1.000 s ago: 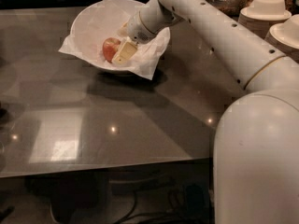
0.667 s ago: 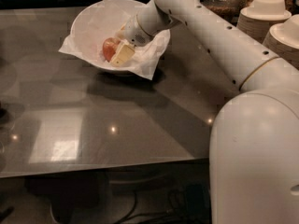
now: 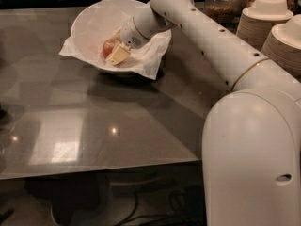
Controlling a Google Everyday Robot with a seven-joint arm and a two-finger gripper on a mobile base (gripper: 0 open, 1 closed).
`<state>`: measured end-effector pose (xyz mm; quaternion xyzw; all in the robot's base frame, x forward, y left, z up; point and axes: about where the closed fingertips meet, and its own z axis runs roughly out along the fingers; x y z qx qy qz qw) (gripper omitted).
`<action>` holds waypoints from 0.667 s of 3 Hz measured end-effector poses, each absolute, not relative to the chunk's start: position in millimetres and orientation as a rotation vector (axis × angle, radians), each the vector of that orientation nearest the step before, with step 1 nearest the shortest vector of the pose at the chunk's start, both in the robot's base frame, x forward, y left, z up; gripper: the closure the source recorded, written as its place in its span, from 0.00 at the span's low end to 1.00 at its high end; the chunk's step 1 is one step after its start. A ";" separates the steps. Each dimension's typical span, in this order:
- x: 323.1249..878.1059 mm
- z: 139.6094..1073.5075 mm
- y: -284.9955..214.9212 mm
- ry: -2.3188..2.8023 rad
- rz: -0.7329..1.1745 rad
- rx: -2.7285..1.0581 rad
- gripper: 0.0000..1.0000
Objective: Pick apple from white bowl
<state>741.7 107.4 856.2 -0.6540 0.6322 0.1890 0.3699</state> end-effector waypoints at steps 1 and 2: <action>741.6 856.3 107.4 1.622 0.485 -1.678 0.74; 738.8 865.7 106.2 1.610 0.467 -1.704 0.97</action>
Offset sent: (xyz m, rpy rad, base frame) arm -0.0050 -0.0087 0.0270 -0.0377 -0.0362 0.0247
